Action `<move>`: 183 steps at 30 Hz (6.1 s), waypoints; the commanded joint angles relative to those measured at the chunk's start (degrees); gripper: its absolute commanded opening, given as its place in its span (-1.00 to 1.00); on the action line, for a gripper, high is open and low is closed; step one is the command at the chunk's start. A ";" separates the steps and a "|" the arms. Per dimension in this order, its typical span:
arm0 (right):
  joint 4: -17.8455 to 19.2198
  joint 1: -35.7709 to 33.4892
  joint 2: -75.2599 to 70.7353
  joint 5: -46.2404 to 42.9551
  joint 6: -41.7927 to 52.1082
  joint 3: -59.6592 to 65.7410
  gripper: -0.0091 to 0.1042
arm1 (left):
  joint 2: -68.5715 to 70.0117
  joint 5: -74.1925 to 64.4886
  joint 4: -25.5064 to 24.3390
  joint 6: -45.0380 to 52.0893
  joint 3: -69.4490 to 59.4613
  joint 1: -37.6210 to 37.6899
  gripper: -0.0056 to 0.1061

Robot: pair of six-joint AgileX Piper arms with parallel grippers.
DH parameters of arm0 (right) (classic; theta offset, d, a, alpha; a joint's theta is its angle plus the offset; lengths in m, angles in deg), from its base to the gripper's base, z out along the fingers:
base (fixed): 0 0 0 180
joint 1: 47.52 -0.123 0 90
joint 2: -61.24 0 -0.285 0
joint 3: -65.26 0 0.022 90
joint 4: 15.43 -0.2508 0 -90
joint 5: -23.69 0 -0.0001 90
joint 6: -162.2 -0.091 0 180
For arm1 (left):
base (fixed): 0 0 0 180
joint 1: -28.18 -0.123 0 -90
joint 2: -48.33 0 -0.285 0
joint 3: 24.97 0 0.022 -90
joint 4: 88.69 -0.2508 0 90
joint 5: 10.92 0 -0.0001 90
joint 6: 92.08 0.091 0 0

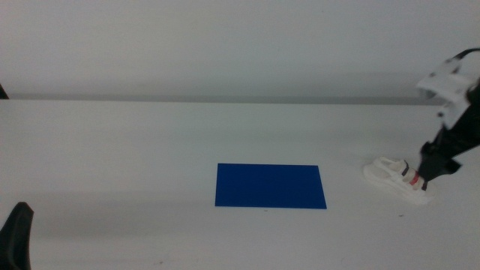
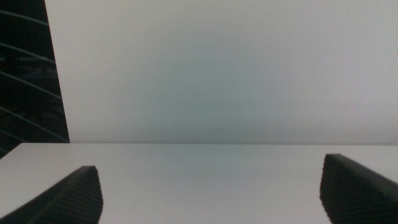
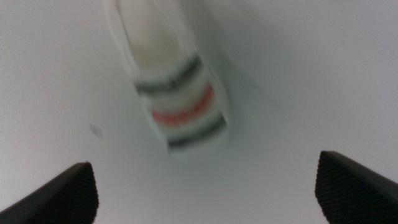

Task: Use one arm to grab the shoe from the table and place it on the mat.

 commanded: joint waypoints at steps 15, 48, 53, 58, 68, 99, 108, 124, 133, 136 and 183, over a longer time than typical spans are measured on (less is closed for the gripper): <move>-4.55 -4.79 8.60 -8.23 8.00 -1.83 0.80 | 2.35 0.66 0.12 -0.33 -2.44 0.14 0.78; -2.88 -5.11 12.00 -4.58 7.68 -1.83 0.26 | 2.35 0.66 0.12 -0.33 -2.44 0.14 0.78; -3.05 -5.11 12.56 -4.03 7.52 -1.83 -0.27 | 2.35 0.66 0.12 -0.33 -2.44 0.14 0.78; -2.46 -6.57 11.31 -1.55 4.06 -1.71 -0.88 | 2.35 0.66 0.12 -0.33 -2.44 0.14 0.78; 4.20 -23.24 5.57 14.65 -18.26 -15.00 -0.88 | 2.35 0.66 0.12 -0.33 -2.44 0.14 0.78; 0.86 -32.47 21.58 13.30 -29.75 -27.66 -0.88 | 2.35 0.66 0.12 -0.33 -2.44 0.14 0.78; 0.87 -32.21 21.95 14.41 -30.83 -27.66 -0.88 | 2.35 0.66 0.12 -0.33 -2.44 0.14 0.78; -4.69 -32.21 21.95 15.03 -70.21 -27.66 -0.88 | 2.35 0.66 0.12 -0.33 -2.44 0.14 0.78; -1.82 -32.21 21.95 14.76 -80.64 -27.66 -0.88 | 2.35 0.66 0.12 -0.33 -2.44 0.14 0.78; 1.22 -32.21 21.95 14.88 -88.65 -27.66 -0.88 | 2.35 0.66 0.12 -0.33 -2.44 0.14 0.78; 7.44 -35.54 21.94 14.99 -166.65 -23.74 -0.88 | 2.35 0.66 0.12 -0.33 -2.44 0.14 0.78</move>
